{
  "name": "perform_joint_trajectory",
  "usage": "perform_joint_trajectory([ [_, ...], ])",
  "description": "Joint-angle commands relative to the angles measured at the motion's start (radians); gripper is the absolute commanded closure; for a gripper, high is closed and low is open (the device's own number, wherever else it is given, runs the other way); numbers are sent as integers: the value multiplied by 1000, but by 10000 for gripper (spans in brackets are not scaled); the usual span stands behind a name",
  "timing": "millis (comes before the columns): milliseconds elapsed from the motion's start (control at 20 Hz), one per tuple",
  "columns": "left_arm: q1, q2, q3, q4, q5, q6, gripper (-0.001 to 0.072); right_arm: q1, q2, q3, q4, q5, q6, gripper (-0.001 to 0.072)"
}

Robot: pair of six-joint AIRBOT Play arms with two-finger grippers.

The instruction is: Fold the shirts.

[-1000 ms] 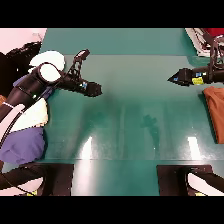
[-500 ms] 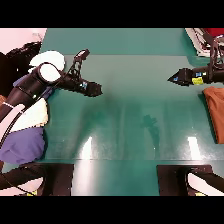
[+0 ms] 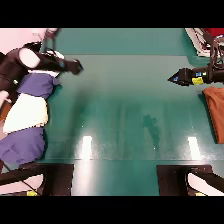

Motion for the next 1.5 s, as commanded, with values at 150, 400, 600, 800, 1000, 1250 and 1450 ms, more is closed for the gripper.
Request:
perform_joint_trajectory([
  [150, 290, -270, 264, 133, -1, -28, 0, 2, 0, 0, 9, 9, 1, 695],
  [400, 338, -464, 291, 124, 53, -27, 0, 2, 0, 0, 8, -2, 1, 695],
  [600, 338, -545, 294, 113, 118, -27, 0, 3, 0, 0, 9, -1, 2, 695],
  [800, 337, -560, 304, 99, 185, -27, 3, 3, 0, 0, 9, -2, 2, 695],
  [1000, 337, -559, 393, 36, 143, -27, 678, 3, 0, 0, 9, -2, 2, 695],
  [1250, 319, -472, 668, -45, -42, -26, 680, -1, 0, 72, 5, -28, 1, 695],
  [1450, 230, -176, 667, -29, -68, 28, 680, -43, 0, 268, 4, -51, 1, 695],
])
